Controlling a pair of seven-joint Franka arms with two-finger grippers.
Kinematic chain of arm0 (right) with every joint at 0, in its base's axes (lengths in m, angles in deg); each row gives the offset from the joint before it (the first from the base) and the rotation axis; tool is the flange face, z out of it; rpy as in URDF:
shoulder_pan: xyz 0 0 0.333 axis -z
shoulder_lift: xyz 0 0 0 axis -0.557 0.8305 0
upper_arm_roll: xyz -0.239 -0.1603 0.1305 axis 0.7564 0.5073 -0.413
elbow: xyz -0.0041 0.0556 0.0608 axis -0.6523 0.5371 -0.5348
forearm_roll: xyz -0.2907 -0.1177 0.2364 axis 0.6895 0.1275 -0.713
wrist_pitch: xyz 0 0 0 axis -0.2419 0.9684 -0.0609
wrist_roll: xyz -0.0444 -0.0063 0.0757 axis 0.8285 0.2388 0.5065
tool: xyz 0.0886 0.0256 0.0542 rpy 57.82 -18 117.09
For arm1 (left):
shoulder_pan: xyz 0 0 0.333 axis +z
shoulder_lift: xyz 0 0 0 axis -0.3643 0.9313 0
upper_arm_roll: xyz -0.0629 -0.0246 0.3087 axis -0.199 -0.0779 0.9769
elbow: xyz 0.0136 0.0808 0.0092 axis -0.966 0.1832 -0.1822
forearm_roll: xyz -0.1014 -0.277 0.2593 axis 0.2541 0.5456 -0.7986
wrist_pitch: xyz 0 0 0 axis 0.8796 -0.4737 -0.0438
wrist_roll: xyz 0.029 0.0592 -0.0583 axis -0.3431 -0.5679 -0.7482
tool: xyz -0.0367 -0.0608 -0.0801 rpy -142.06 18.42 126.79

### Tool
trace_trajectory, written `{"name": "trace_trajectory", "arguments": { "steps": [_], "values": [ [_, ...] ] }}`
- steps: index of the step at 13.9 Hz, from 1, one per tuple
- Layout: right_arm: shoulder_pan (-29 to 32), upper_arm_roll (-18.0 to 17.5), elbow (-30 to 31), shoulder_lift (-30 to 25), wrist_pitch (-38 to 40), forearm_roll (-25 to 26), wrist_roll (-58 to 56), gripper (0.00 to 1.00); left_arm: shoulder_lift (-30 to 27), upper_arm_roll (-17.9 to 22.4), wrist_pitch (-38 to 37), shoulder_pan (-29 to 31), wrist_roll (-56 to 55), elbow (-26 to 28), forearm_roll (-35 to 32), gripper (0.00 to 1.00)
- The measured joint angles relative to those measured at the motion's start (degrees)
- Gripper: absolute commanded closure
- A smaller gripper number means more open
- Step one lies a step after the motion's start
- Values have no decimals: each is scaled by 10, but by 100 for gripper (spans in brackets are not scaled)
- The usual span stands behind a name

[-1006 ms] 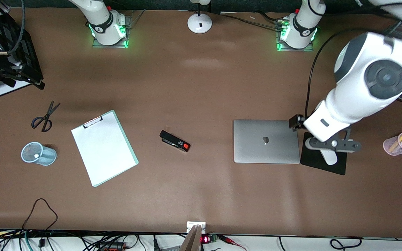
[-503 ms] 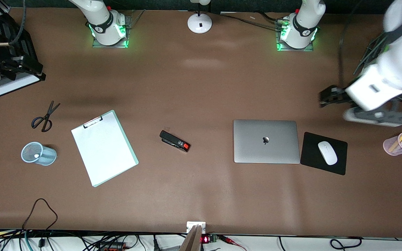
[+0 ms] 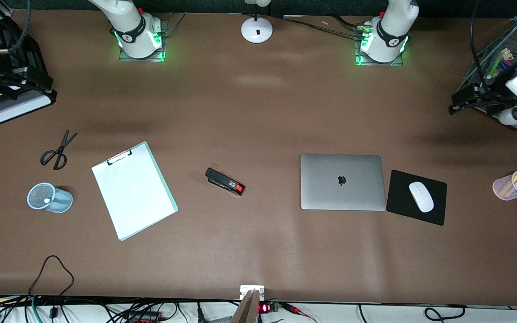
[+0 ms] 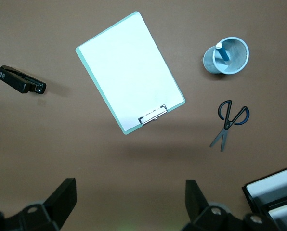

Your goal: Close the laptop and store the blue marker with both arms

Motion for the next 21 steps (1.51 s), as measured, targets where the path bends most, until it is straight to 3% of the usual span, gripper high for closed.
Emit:
{"name": "trace_trajectory", "arguments": {
  "steps": [13, 21],
  "values": [
    [0, 0, -4, 0, 3, 0, -3, 0, 12, -2, -3, -3, -3, 0, -30, 0],
    [1, 3, -4, 0, 17, 0, -3, 0, 22, 1, -14, 1, -5, -39, -31, 0]
  ]
}}
